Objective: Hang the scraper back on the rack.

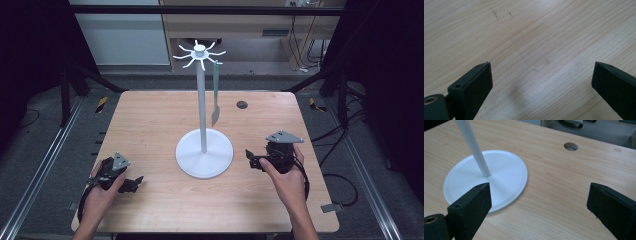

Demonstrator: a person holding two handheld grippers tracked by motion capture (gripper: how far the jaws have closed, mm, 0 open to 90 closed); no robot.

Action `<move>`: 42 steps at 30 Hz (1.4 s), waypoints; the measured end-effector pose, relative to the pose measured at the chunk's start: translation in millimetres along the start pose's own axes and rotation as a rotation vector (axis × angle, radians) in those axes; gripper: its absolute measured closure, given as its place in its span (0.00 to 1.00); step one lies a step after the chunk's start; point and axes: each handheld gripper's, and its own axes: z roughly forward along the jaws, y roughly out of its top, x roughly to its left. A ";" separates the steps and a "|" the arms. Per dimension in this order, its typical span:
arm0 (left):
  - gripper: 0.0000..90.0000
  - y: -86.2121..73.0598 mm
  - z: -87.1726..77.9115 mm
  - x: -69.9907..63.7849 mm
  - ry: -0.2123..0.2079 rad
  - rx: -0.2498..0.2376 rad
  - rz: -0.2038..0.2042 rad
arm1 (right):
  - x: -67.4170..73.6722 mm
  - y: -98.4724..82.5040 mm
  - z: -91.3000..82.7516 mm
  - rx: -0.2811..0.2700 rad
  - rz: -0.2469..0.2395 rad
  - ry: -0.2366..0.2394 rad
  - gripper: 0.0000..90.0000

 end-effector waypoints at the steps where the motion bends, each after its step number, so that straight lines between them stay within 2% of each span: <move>1: 0.03 0.0 0.0 0.0 0.000 0.000 0.000 | 0.3 -2.1 1.7 0.008 0.003 0.003 0.07; 9: 0.03 0.0 -0.1 0.9 0.002 -0.007 -0.006 | 0.5 -17.9 16.3 0.061 -0.015 0.009 0.10; 16: 0.03 -0.2 -0.8 0.4 0.004 -0.004 -0.003 | 0.3 -30.1 30.3 0.102 0.008 0.003 0.11; 25: 0.03 0.0 -1.9 0.4 0.010 -0.015 -0.004 | -3.7 -36.2 44.8 0.117 0.015 -0.027 0.13; 29: 0.03 0.1 -2.1 0.9 0.016 -0.017 -0.003 | -6.5 -43.8 50.5 0.092 0.010 -0.032 0.13; 39: 0.03 1.0 -0.5 1.0 0.031 -0.028 -0.005 | -15.0 -59.3 54.9 0.078 0.052 -0.039 0.14; 42: 0.03 1.1 -0.9 0.7 0.027 -0.029 -0.004 | -15.7 -62.9 56.5 0.111 0.041 -0.031 0.14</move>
